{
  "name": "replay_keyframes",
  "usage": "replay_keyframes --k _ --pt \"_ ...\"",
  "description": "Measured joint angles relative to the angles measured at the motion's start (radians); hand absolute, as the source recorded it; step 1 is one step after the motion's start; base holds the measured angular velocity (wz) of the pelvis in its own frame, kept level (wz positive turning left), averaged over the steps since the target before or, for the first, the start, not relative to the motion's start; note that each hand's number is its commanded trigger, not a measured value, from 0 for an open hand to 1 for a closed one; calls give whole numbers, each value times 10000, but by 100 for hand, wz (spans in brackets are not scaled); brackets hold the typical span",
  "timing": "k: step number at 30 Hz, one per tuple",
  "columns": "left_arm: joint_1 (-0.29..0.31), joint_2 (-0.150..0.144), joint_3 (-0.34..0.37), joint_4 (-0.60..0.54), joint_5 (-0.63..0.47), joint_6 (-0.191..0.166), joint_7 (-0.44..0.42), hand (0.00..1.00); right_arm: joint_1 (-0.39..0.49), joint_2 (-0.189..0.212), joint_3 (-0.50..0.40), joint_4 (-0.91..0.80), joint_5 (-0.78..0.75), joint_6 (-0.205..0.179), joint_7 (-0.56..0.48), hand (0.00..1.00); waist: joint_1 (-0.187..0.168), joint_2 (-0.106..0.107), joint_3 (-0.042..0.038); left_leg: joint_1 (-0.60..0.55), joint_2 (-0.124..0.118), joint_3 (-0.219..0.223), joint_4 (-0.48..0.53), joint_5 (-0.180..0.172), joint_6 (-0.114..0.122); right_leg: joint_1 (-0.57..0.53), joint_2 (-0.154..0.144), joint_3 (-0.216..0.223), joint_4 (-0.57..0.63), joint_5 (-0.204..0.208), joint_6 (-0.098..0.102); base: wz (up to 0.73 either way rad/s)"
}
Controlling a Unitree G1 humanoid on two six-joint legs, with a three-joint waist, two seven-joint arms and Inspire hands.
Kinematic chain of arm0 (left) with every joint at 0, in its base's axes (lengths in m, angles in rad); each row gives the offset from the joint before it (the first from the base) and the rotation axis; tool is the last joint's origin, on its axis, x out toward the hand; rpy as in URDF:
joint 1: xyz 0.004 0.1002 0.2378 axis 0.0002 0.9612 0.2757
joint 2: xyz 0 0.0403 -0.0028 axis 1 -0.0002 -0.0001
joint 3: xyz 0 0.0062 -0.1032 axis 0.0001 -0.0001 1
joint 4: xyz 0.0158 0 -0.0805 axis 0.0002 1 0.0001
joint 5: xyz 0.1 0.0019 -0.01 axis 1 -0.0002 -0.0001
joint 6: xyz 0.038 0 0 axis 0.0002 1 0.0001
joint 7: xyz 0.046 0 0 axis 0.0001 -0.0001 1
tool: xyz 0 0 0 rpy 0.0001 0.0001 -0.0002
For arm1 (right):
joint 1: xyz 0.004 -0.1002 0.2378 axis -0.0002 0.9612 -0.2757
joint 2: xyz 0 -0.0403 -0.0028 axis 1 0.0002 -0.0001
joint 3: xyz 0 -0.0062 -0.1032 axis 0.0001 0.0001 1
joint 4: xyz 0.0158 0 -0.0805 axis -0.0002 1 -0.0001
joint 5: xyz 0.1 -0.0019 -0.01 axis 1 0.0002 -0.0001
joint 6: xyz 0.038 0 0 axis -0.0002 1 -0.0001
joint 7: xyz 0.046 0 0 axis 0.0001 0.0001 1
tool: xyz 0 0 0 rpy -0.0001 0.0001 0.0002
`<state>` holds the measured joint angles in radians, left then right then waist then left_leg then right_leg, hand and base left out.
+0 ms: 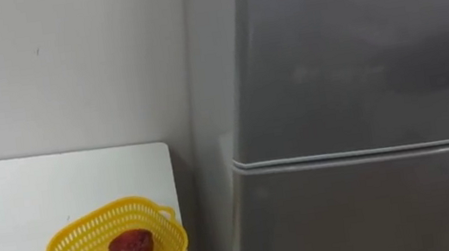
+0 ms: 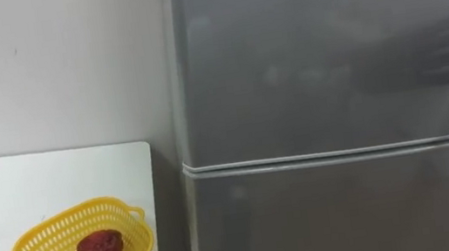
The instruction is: Retrieve from the upper fridge
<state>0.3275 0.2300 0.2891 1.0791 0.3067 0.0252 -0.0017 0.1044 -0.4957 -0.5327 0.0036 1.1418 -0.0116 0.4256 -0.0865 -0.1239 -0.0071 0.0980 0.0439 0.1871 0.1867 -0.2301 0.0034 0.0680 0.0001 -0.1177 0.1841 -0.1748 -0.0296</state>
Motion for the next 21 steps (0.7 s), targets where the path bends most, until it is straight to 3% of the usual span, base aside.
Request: replay_keyframes --k 4,10,13,15,21 --pt "-13 -15 1 -124 -23 195 112 0 70 23 -34 681 393 122 -809 0 -37 113 -2 10 7 -1 2 -44 2 13 13 -9 3 0 1 0" --pt "-56 -76 -19 -330 -136 592 450 0 67 303 -230 3141 1186 237 -2461 0 -223 283 -3 19 5 -25 1 -46 2 64 0 -128 13 2 3 3" --pt "-76 -128 -218 -427 -201 757 628 0 166 1003 -447 4247 1332 166 -3306 0 -202 366 -34 16 -22 0 -49 -52 -9 43 23 -91 10 2 3 -3" --pt "-157 -294 -436 -431 -197 877 670 0 386 1591 -336 5329 1467 141 -3819 0 -180 434 -13 25 -36 14 11 -52 -9 46 22 -44 -8 2 3 -2" --pt "-135 -682 -373 -377 -182 883 820 0 442 2532 295 9384 1237 129 -4803 0 -87 677 19 176 -42 23 -115 -49 -14 138 28 -44 -161 -42 19 0"
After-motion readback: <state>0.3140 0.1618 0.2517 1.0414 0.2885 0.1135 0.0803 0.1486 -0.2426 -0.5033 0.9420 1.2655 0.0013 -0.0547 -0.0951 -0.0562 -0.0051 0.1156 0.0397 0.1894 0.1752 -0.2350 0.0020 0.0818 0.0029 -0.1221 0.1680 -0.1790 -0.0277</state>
